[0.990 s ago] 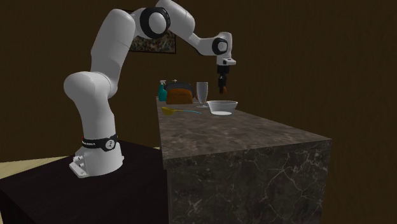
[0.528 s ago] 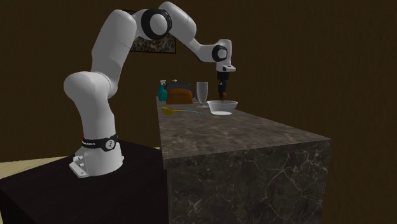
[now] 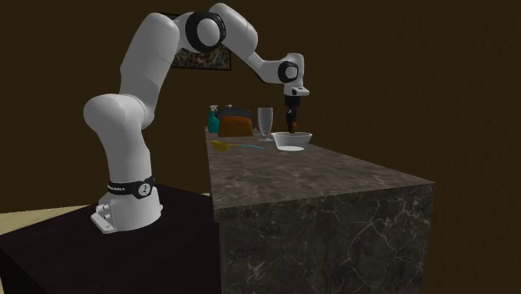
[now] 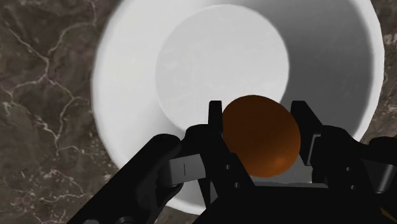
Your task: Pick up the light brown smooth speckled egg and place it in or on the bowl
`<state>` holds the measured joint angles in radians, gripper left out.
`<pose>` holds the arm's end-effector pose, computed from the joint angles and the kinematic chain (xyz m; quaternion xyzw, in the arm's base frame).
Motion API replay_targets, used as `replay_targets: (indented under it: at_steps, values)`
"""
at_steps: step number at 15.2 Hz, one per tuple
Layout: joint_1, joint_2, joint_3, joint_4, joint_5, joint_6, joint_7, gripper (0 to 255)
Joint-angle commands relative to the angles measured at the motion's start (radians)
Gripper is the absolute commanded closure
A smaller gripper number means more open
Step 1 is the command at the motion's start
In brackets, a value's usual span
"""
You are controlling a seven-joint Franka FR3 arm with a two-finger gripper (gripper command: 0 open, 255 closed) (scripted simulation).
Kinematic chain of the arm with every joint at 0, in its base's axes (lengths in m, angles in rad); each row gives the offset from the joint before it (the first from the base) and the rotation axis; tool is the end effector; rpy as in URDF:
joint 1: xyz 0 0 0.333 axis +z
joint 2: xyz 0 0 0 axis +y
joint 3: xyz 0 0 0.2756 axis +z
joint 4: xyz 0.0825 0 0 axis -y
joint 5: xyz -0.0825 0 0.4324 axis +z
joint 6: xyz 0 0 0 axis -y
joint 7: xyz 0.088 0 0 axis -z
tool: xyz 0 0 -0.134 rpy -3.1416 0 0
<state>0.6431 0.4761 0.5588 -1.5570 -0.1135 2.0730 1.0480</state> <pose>0.3016 0.6518 0.3349 -0.9936 -0.0691 0.0388 0.0809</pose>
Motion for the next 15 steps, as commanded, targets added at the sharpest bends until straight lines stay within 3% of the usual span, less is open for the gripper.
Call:
replay_targets:
  at_steps: [1,6,10,15]
  values:
    - [0.000,0.000,0.000,0.000,0.000,0.000,0.000,0]
    - [0.000,0.000,0.000,0.000,0.000,0.000,0.000,0]
    - [-0.016,-0.045,0.011,0.064,0.025,-0.105,-0.015,0]
    - [-0.016,-0.045,0.011,0.064,0.025,-0.105,-0.015,0]
